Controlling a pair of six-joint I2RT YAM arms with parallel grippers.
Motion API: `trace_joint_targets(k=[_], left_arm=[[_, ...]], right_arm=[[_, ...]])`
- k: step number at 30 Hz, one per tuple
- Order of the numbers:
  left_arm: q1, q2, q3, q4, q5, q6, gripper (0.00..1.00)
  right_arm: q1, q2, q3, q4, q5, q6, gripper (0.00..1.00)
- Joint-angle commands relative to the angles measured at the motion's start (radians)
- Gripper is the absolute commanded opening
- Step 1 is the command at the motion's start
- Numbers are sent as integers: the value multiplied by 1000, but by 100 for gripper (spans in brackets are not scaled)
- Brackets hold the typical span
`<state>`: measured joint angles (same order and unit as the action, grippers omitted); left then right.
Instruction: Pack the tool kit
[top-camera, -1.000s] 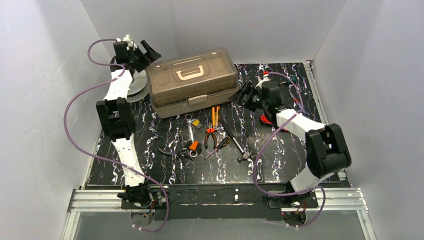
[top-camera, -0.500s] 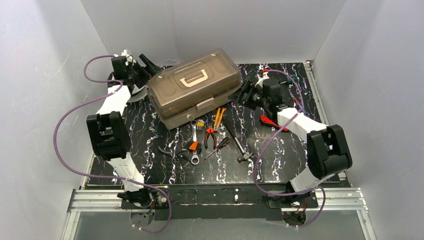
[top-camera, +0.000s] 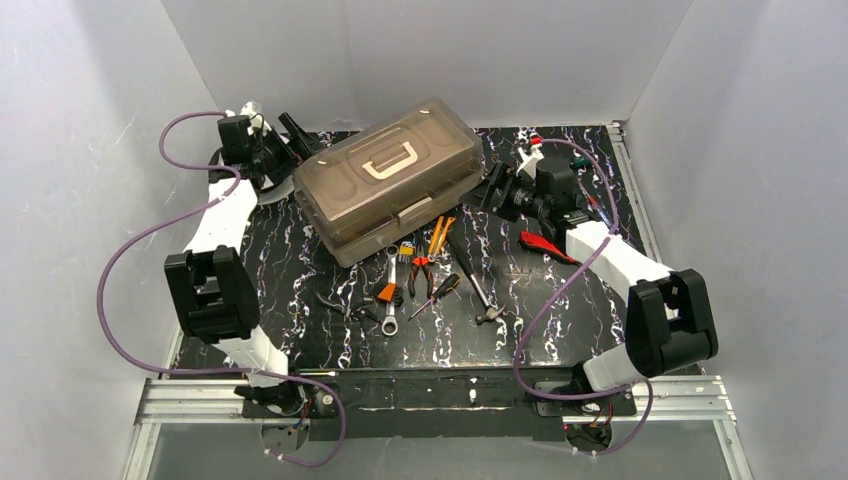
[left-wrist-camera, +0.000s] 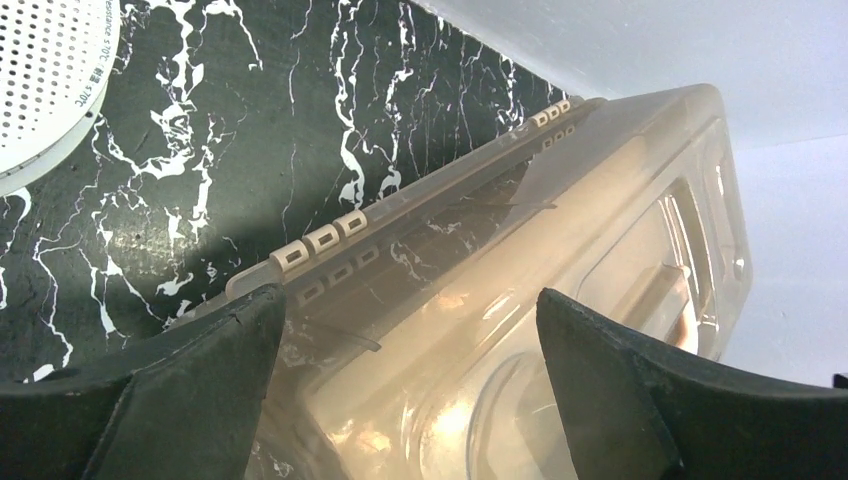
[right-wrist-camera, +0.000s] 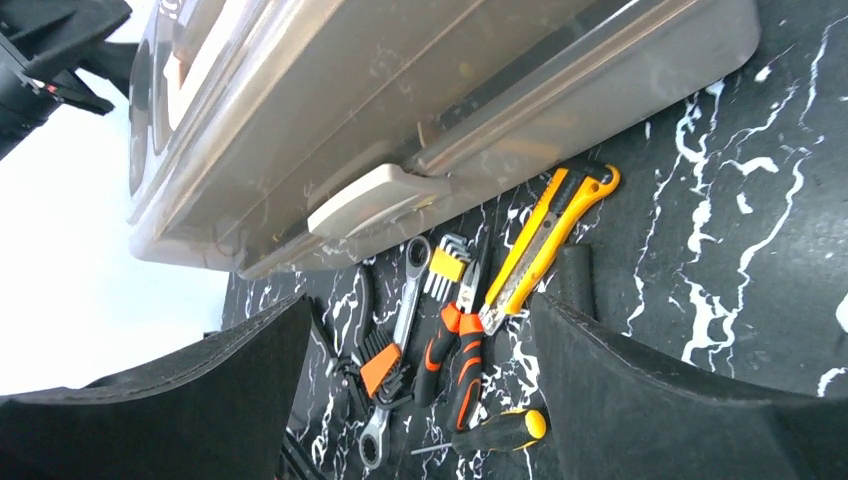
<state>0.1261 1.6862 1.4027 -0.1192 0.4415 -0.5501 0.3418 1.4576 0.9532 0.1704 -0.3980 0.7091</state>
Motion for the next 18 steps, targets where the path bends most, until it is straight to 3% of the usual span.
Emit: trace_joint_targets(k=[1,13,18], left_arm=[[-27,-142,-84,-22,35,-12,95],[-79,-403,-388,90,-34,-95,94],[-83,-484,-412,64,-18,-94,95]], right_arm=[[0,94,55,42,-127,46,87],[56,385,409,-23,-172,60,87],[127,444,494,-41,-166,57,87]])
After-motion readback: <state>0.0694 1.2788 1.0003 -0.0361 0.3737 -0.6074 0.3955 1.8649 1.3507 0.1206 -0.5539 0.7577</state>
